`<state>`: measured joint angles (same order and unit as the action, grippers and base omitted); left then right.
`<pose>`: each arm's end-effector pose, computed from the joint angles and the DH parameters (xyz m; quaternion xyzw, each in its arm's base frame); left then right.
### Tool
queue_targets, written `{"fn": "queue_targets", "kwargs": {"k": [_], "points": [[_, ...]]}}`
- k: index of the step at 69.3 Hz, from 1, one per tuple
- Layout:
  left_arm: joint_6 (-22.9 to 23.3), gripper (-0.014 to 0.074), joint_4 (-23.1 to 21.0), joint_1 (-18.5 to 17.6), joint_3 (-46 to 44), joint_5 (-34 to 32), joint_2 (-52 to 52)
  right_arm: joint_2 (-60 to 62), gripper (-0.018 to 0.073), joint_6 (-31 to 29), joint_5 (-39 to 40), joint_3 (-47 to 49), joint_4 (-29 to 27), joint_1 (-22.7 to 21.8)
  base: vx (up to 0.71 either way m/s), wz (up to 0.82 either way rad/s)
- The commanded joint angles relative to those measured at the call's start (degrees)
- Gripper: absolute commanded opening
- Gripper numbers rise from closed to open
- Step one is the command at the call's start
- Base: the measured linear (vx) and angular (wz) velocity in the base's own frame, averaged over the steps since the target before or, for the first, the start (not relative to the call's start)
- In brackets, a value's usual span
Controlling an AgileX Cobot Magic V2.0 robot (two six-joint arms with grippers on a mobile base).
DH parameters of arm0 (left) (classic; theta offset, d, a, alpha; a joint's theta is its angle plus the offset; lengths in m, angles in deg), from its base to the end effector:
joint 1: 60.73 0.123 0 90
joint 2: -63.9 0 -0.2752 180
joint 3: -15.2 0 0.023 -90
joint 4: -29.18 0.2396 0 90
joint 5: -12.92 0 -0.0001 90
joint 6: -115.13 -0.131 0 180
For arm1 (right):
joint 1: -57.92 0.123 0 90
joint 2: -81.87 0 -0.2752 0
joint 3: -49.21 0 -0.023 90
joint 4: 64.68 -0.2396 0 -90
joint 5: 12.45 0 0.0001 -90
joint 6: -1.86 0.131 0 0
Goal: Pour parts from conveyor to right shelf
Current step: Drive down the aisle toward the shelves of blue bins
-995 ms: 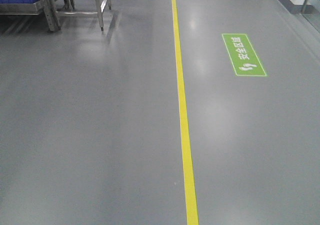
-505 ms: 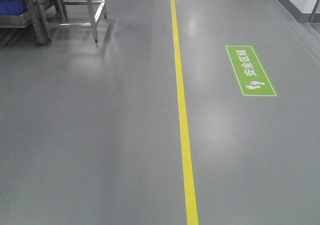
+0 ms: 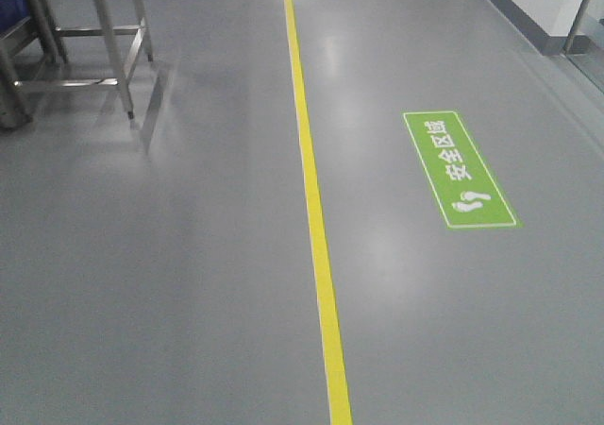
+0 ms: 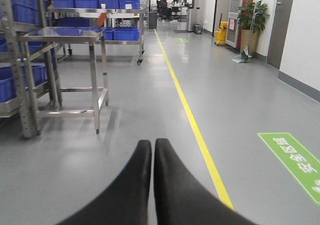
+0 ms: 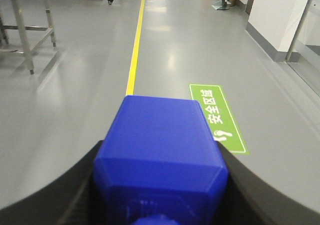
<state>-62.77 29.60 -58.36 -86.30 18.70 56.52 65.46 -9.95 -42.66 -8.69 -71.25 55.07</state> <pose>0.0953 0.0040 0.1946 -0.0256 0.7168 0.0044 0.6968 0.0874 0.0032 0.2552 -0.0402 0.7888 -0.0253 0.6129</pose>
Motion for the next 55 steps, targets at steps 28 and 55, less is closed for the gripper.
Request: {"fn": "queue_targets", "kwargs": {"k": [28, 55], "points": [[0.5, -0.0006, -0.4, -0.3, -1.1, -4.5, 0.7, -0.7, -0.0005, -0.1, 3.9, 1.6, 0.2, -0.1, 0.86, -0.05], [0.5, -0.0006, -0.4, -0.3, -1.1, -4.5, 0.7, -0.7, -0.0005, -0.1, 3.7, 1.6, 0.2, -0.1, 0.90, 0.08]]}}
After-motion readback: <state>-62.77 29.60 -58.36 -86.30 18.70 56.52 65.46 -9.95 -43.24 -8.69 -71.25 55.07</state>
